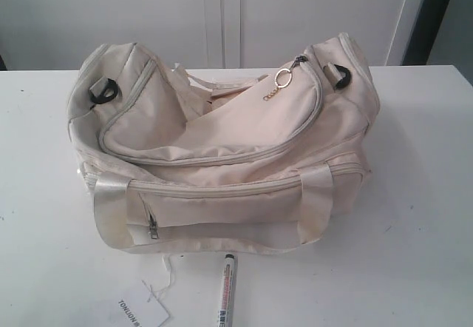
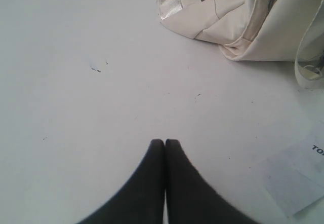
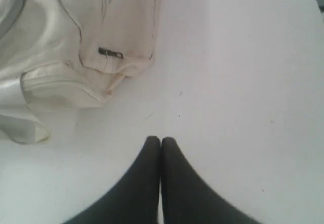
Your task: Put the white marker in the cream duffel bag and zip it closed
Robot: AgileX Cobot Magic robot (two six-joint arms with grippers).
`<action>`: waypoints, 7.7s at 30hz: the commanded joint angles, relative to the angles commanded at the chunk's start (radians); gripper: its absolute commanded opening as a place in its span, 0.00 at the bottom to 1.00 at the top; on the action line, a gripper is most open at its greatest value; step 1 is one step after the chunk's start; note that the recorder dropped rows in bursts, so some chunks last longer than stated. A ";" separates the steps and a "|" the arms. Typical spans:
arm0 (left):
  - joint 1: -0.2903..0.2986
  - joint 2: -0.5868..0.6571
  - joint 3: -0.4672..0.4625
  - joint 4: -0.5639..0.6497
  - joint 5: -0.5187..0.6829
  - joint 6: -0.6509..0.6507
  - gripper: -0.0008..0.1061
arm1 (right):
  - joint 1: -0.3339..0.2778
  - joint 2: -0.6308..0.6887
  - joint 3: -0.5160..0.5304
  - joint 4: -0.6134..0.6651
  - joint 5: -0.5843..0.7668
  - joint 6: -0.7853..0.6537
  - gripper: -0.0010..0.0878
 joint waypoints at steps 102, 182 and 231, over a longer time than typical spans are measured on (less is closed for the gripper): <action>0.000 0.000 0.000 0.000 0.000 0.000 0.01 | 0.000 0.976 -0.804 0.443 -0.171 -0.357 0.01; 0.000 0.000 0.000 0.000 0.000 0.000 0.01 | 0.002 1.146 -0.958 0.391 -0.066 -0.311 0.50; 0.000 0.000 0.000 0.000 -0.002 0.002 0.01 | -0.097 1.180 -0.959 0.717 0.120 -0.366 0.05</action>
